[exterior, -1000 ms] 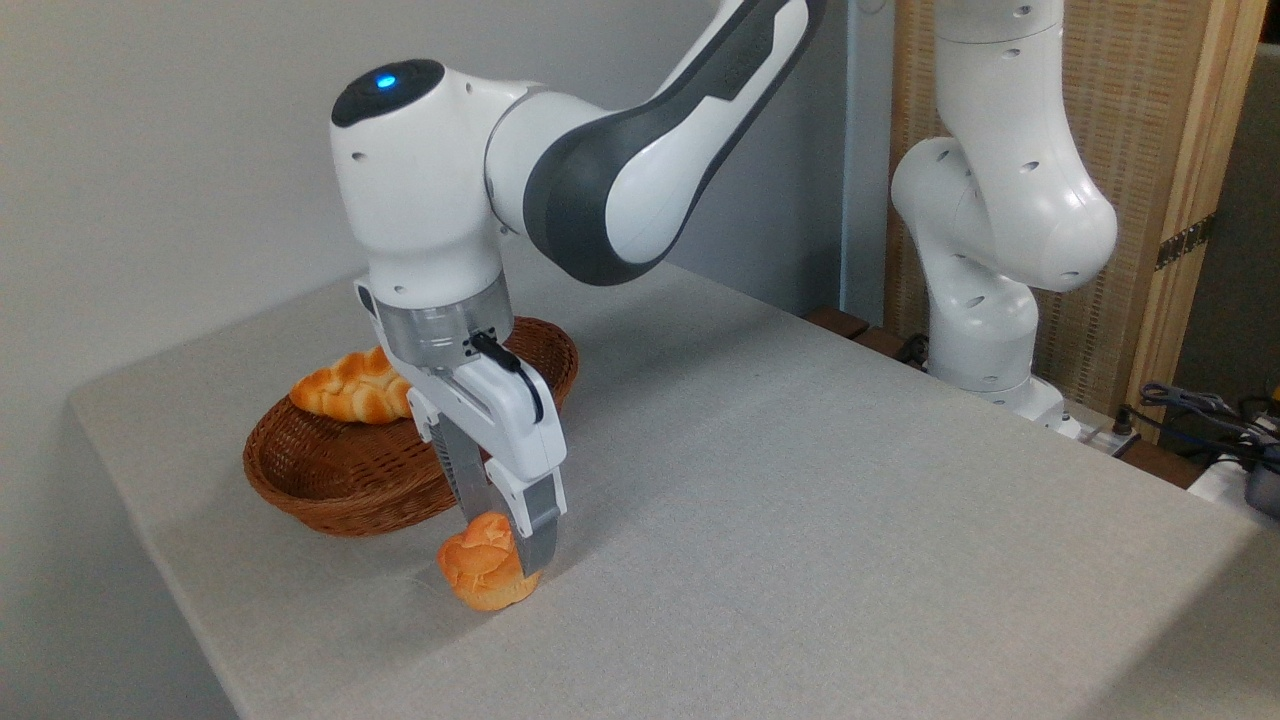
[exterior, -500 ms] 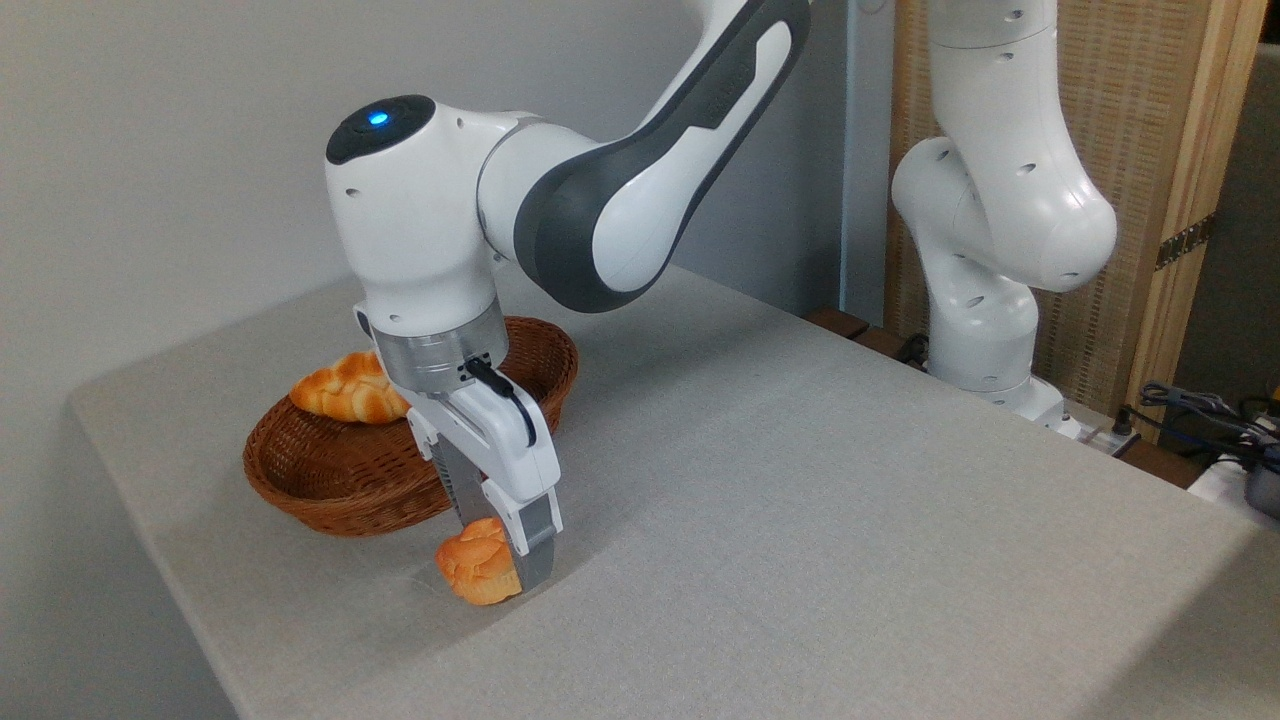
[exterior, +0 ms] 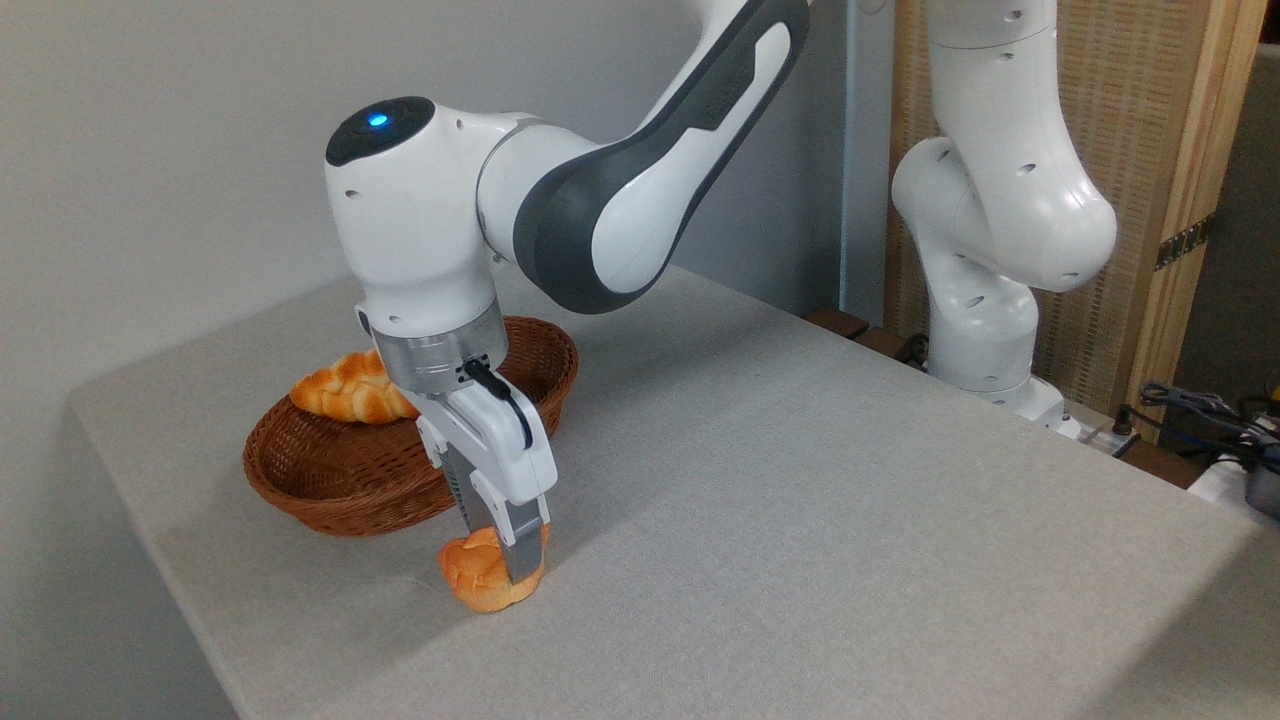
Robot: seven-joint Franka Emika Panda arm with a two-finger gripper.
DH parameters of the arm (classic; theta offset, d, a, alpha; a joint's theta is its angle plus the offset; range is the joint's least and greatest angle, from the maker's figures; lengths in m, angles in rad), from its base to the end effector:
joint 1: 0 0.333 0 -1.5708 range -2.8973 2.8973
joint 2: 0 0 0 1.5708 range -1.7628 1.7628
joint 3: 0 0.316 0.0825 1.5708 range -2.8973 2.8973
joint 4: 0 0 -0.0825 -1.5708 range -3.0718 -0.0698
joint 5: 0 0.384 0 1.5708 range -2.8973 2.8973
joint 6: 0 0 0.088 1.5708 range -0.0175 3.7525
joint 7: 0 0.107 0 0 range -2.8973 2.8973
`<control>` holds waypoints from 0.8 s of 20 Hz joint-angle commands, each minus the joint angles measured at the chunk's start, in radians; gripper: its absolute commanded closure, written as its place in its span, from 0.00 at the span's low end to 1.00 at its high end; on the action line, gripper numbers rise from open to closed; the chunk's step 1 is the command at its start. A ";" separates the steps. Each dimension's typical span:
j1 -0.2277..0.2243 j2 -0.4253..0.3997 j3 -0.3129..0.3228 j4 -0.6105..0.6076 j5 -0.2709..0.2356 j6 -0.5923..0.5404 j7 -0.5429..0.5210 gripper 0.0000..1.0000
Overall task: Put bread into the basket
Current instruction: 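Close the gripper fingers around the orange-brown bread roll, then lift the held roll and carry it over the wicker basket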
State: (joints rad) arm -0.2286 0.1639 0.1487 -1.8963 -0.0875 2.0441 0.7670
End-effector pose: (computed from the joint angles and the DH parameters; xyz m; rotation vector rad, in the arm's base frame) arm 0.5943 -0.0556 0.4163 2.8380 -1.2137 0.0076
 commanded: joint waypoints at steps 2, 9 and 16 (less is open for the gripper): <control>0.000 0.003 0.005 -0.004 -0.015 0.022 0.023 0.57; 0.002 -0.035 0.017 0.049 -0.089 0.013 0.017 0.54; -0.005 -0.110 0.002 0.072 -0.164 0.010 0.011 0.47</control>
State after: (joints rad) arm -0.2242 0.0964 0.1539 -1.8303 -0.1999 2.0504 0.7670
